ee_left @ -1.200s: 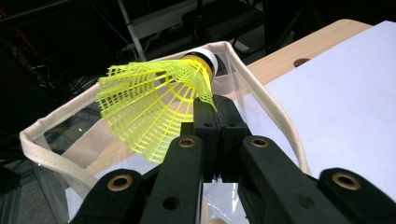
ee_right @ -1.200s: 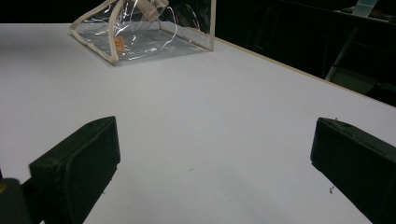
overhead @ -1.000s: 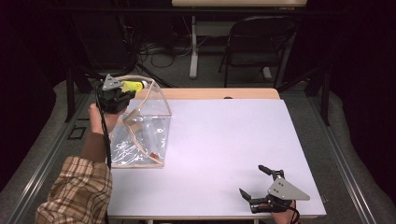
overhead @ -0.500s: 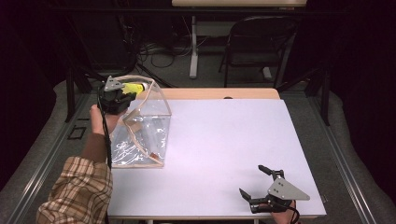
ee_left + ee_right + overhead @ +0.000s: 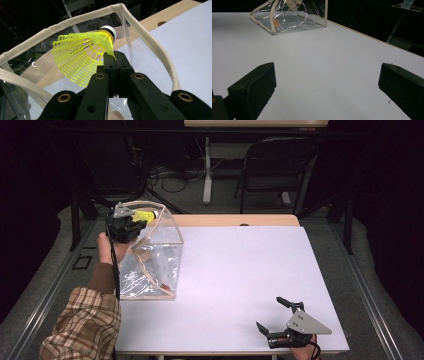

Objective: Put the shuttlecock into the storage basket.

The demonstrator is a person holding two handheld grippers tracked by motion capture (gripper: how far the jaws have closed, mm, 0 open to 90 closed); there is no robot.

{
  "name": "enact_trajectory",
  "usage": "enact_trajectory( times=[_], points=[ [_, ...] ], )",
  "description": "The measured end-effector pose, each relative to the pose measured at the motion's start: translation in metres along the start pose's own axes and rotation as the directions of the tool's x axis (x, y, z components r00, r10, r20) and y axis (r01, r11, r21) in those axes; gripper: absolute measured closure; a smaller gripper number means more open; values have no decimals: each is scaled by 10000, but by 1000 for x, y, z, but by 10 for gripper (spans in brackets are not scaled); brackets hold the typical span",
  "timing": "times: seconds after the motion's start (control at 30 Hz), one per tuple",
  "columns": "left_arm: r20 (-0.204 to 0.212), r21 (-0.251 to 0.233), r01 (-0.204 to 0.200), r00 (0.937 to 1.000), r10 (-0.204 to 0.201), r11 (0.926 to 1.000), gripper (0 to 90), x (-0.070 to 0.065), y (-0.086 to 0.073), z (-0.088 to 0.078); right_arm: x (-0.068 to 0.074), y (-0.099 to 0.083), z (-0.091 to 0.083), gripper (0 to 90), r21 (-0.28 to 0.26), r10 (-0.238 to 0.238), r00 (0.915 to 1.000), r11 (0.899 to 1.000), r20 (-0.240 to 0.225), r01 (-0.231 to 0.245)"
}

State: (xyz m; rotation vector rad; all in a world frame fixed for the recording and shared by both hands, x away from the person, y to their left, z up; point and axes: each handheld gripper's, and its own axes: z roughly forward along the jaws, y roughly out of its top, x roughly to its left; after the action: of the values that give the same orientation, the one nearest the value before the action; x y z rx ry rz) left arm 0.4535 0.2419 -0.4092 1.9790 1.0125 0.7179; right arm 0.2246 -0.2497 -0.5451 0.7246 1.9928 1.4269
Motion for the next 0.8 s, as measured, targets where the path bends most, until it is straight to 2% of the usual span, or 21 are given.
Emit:
enact_trajectory(
  times=[0.8],
  points=[
    [228,470,1,9997,-12,9989,893,3,-3,8,0,0,0,10,-14,-4,10000,10000,2,4]
  ],
)
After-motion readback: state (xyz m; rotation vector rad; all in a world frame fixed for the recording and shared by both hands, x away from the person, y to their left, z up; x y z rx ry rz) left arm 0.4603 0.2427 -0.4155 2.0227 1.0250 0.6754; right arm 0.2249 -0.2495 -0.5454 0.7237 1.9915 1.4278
